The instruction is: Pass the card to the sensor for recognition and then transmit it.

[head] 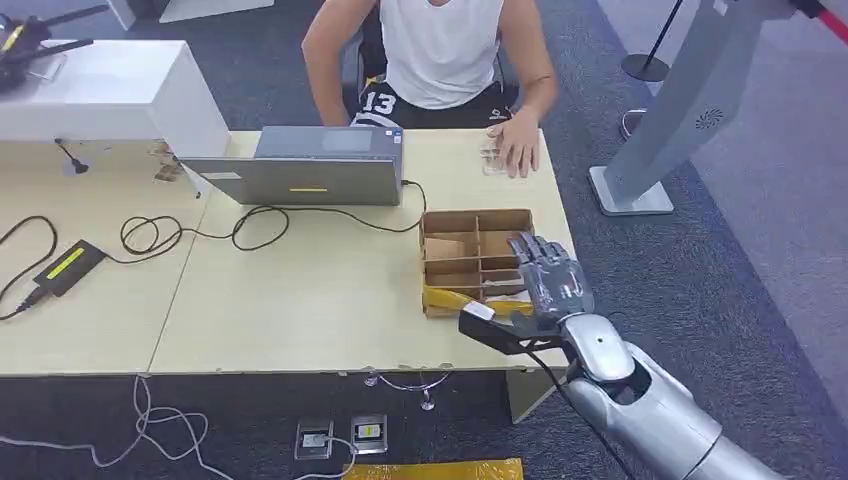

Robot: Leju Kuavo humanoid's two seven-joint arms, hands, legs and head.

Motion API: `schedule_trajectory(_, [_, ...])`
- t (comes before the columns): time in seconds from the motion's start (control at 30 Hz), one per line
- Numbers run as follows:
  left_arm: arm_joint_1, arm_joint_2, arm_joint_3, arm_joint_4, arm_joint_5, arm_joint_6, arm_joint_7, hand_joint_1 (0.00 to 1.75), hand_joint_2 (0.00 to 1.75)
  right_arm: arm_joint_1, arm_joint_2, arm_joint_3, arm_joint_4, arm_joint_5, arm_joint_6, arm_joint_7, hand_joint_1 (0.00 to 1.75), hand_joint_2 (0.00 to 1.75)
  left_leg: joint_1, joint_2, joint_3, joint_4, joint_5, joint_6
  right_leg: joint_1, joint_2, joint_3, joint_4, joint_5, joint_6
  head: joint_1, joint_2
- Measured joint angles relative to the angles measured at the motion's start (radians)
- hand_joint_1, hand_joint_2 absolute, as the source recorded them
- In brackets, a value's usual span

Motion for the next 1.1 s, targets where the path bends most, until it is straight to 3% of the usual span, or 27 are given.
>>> schedule_trajectory(0.07, [0.000,0.000,0.000,0.000,-0.007,0.002,0.003,0.00,1.75,0.000,0.004,0.002,0.006,0.000,-0.007,-0.002,0.00,1.75,0.000,0.000,0.000,0.000,0.000,0.000,0.000,0.000,0.000,0.000,0.000,0.000,0.000,0.000])
schedule_trajectory(0.1, [0.000,0.000,0.000,0.000,-0.011,0.003,0.006,0.00,0.00,0.000,0.006,0.003,0.008,0.000,-0.010,-0.002,0.00,1.75,0.000,0.000,0.000,0.000,0.000,0.000,0.000,0.000,0.000,0.000,0.000,0.000,0.000,0.000])
schedule_trajectory(1.1, [-0.003,-0.010,-0.001,0.001,-0.030,0.008,0.026,0.00,0.00,-0.001,0.047,0.002,0.089,-0.018,-0.050,-0.017,0.00,1.75,0.000,0.000,0.000,0.000,0.000,0.000,0.000,0.000,0.000,0.000,0.000,0.000,0.000,0.000])
